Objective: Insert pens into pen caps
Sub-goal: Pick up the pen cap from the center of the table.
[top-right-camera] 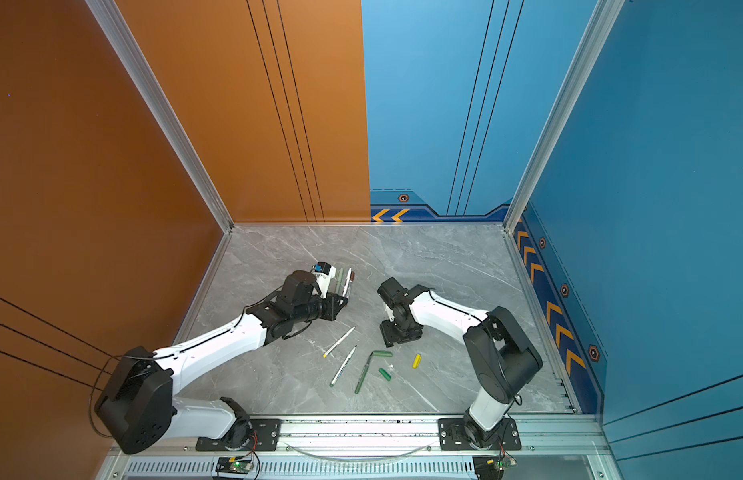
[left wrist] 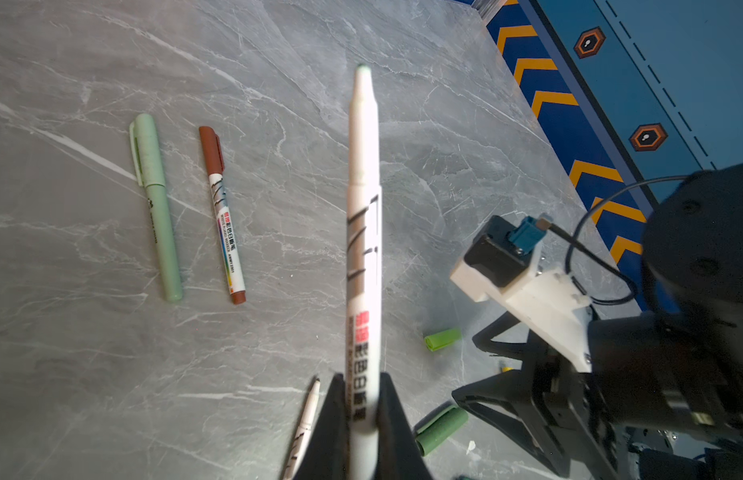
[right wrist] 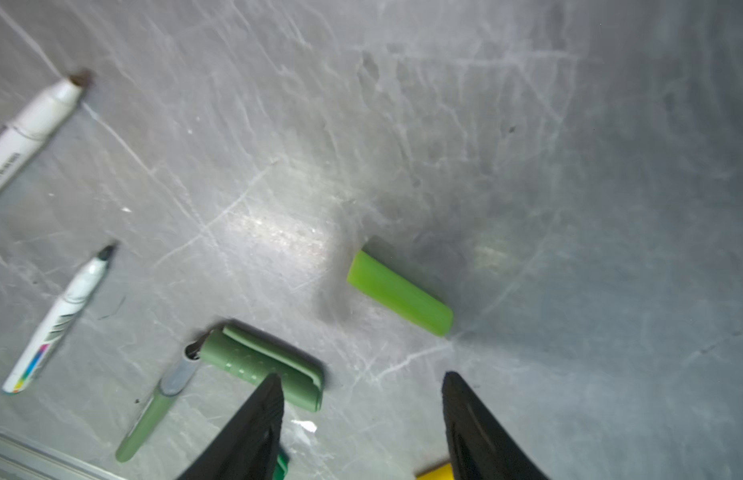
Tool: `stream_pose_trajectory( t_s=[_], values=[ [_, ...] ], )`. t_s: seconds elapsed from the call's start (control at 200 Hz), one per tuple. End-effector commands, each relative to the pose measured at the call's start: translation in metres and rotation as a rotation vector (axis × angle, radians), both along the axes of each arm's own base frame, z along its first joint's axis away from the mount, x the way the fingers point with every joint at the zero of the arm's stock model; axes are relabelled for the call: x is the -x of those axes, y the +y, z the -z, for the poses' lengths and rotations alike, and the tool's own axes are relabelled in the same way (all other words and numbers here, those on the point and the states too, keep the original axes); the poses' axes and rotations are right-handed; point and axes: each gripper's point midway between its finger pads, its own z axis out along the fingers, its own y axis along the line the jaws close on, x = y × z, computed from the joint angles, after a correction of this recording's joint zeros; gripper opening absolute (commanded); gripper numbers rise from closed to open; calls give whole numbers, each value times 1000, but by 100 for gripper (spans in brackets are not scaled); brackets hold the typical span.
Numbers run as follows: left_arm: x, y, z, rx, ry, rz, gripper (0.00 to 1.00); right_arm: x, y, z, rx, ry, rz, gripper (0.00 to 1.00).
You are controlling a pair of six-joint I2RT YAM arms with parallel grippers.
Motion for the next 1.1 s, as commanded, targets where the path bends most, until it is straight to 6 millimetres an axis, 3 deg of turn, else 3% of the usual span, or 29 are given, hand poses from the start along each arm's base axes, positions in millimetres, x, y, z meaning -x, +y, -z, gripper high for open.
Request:
stream_pose_trajectory(
  t_s=[0.0, 0.135, 0.31, 0.521, 0.821, 1.091],
  values=[
    [4, -1, 2, 16, 18, 27, 0, -12, -2, -4, 52, -34, -53, 63],
    [4, 0, 3, 13, 18, 29, 0, -20, -3, 0, 84, -47, -60, 64],
    [4, -1, 5, 12, 23, 31, 0, -29, -3, 10, 110, -38, -73, 71],
    [2, 2, 4, 11, 19, 21, 0, -27, 3, 19, 92, 6, -79, 68],
    [-1, 3, 3, 13, 21, 15, 0, -1, 2, 24, 86, 67, -65, 50],
    [-2, 3, 1, 20, 21, 14, 0, 1, 3, 31, 117, 70, -60, 29]
  ],
)
